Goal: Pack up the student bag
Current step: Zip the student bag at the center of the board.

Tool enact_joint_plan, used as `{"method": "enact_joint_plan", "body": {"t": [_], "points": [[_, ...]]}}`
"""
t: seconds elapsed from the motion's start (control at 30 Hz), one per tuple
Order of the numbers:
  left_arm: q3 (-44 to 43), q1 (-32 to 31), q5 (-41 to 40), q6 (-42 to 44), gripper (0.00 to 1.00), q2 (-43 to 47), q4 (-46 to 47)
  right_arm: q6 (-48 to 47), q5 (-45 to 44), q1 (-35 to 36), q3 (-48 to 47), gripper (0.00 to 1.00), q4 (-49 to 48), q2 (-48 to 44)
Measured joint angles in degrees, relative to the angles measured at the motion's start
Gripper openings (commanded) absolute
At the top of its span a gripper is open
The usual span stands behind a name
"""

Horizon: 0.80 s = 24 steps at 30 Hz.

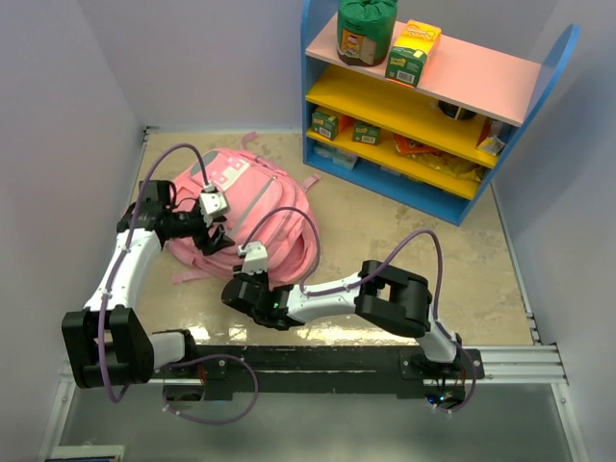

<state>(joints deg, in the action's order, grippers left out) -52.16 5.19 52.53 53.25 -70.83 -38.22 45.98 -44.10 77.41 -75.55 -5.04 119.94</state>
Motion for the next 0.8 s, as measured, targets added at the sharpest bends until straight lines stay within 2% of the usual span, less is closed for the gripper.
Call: {"method": "enact_joint_plan", "body": {"t": [0.17, 0.3, 0.33, 0.37, 0.53, 0.8], "points": [[1.4, -0.8, -0.1, -2.3, 0.63, 0.2, 4.0, -0.2, -0.8, 0.2, -2.8, 0.3, 0.9, 1.7], [2.7, -1.3, -0.5, -5.0, 0.61, 1.2, 7.6, 0.0, -1.5, 0.4, -6.1, 0.13, 1.9, 4.7], [2.7, -1.5, -0.6, -5.7, 0.59, 1.4, 7.9, 0.1, -1.5, 0.4, -6.1, 0.04, 2.0, 4.8], [2.7, -1.6, -0.8, -6.1, 0.59, 1.4, 8.0, 0.3, -1.6, 0.4, -5.9, 0.0, 2.2, 4.9], [2.7, -2.0, -1.7, -8.3, 0.53, 1.7, 8.6, 0.9, -2.4, 0.4, 1.3, 0.0, -0.1, 0.2], [2.7, -2.3, -4.3, -14.3, 0.48, 3.1, 10.1, -1.7, -6.7, 0.9, 19.1, 0.0, -4.3, -17.0]]}}
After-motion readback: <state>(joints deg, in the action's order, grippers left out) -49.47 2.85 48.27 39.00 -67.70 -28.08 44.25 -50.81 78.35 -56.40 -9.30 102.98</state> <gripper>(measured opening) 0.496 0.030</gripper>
